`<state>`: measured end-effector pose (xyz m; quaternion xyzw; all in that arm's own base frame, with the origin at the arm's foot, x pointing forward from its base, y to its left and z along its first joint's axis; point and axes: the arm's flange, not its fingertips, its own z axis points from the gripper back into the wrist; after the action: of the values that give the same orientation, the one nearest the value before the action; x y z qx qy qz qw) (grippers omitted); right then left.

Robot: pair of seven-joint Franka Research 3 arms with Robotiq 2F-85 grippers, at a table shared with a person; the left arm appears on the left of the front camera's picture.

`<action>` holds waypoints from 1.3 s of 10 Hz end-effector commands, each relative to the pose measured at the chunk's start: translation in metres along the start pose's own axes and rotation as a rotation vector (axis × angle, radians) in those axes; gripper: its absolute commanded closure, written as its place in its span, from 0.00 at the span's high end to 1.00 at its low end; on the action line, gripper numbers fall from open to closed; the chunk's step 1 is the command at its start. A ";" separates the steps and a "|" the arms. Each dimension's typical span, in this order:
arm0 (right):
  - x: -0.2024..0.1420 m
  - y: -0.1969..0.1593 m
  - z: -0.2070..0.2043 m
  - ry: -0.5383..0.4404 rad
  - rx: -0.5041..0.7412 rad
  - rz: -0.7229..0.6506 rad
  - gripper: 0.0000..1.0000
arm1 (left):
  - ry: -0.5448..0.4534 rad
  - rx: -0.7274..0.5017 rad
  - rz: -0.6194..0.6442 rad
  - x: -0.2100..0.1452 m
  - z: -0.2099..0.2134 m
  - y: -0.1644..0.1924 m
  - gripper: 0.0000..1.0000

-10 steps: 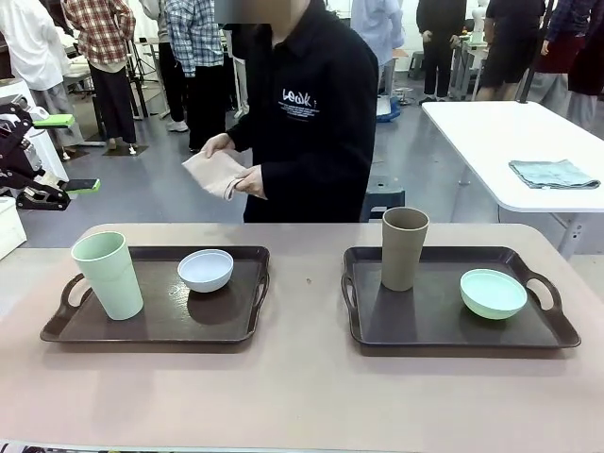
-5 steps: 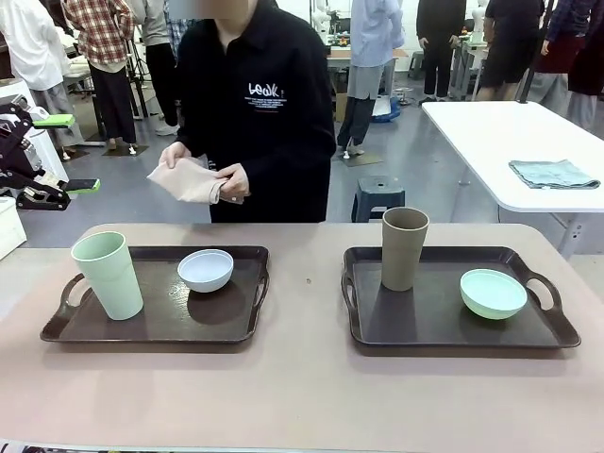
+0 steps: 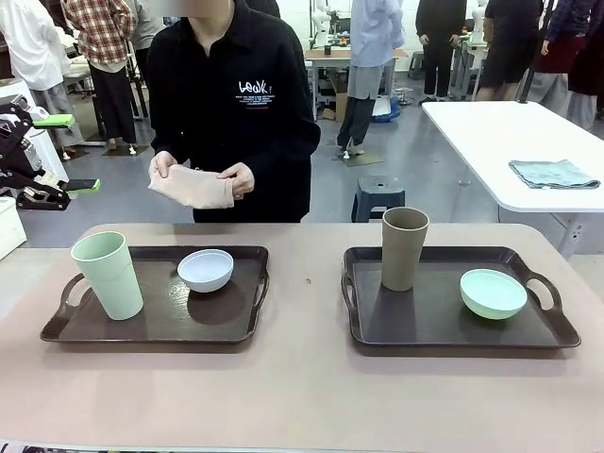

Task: Set up a tray with a mat and arrange the tableware.
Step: Pick up the Picnic Bowl and Reusable plastic cup from the Handle tray in front of the human's position and hold them in the air.

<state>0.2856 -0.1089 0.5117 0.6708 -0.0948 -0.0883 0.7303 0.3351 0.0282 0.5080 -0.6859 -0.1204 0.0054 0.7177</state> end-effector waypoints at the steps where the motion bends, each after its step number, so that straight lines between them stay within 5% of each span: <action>1: 0.001 -0.001 -0.002 -0.013 0.005 0.003 1.00 | -0.006 -0.024 -0.027 0.001 0.000 0.002 1.00; 13: 0.001 -0.001 -0.002 -0.013 0.005 0.003 1.00 | -0.006 -0.024 -0.027 0.001 0.000 0.002 1.00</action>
<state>0.2856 -0.1089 0.5117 0.6707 -0.0948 -0.0883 0.7303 0.3351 0.0282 0.5080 -0.6859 -0.1204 0.0054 0.7176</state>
